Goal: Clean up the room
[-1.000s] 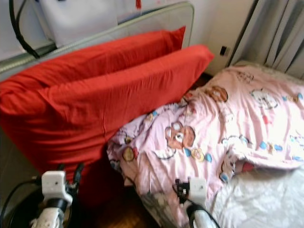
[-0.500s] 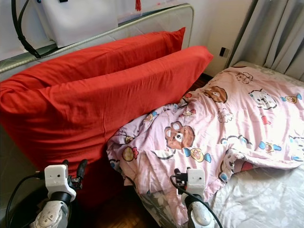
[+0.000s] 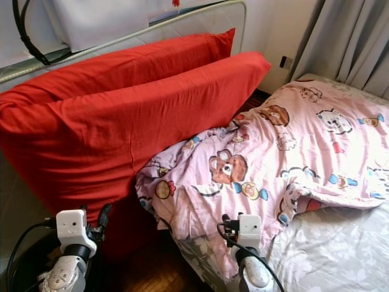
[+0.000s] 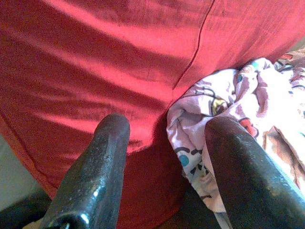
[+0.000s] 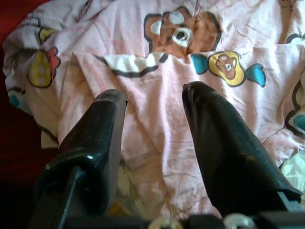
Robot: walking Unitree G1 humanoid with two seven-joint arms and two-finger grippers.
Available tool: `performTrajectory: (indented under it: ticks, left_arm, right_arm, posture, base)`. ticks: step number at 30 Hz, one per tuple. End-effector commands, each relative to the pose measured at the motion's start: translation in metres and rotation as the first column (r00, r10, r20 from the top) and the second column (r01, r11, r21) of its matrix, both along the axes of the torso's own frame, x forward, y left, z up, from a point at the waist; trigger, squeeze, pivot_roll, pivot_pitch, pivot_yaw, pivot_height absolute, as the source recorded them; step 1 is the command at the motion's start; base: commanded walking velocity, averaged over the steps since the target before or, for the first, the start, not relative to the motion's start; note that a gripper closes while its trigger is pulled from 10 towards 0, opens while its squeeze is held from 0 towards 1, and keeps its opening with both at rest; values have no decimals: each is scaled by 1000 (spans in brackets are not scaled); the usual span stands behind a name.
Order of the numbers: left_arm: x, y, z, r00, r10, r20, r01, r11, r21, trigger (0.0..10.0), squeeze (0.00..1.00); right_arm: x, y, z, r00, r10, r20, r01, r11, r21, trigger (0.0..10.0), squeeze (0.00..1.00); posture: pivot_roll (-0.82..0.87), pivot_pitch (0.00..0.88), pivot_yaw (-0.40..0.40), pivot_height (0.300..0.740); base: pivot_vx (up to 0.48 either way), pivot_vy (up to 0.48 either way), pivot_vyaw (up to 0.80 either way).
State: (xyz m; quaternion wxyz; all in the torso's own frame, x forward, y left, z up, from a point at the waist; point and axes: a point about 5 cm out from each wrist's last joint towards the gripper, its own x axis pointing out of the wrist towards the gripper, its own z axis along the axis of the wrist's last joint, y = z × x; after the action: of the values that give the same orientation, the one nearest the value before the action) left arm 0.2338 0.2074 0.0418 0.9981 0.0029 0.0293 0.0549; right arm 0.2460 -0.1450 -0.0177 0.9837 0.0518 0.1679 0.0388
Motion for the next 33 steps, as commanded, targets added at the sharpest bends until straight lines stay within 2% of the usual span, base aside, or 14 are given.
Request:
performTrajectory:
  ticks: [1,3,16,23,28,33]
  left_arm:
    - [-1,1,1,1000,-4,-7,4,1000,6,10000,0]
    - [-1,0,1,1000,-7,-10,7,1000,5,10000,0]
    - [0,-1,5,1000,-6,-3,6,1000,3,10000,0]
    - [1,-2,8,1000,-8,-2,8,1000,2,10000,0]
    - [0,0,10,1000,-9,-2,9,1000,6,10000,0]
    - [-3,2,11,1000,-5,-2,5,1000,10,10000,0]
  right_arm:
    - [-1,3,-3,1000,13,-26,-13,1000,7,10000,0]
    - [-1,3,-2,1000,18,-16,-17,1000,10,10000,0]
    - [-2,5,-5,998,50,-38,-49,999,14,10000,0]
    - [6,9,-8,991,79,-105,-80,997,-4,10000,0]
    - [7,11,-7,993,87,-81,-86,996,11,10000,0]
    - [9,14,-8,991,88,-104,-87,996,15,10000,0]
  posture:
    - [10,117,-8,677]
    - [11,119,-8,663]
    - [29,133,-13,663]
    - [44,152,-10,658]
    - [59,170,-10,648]
    - [71,188,-7,648]
  base:
    - [0,0,0]
    - [0,0,0]
    - [0,0,0]
    - [0,0,0]
    - [0,0,0]
    - [0,0,0]
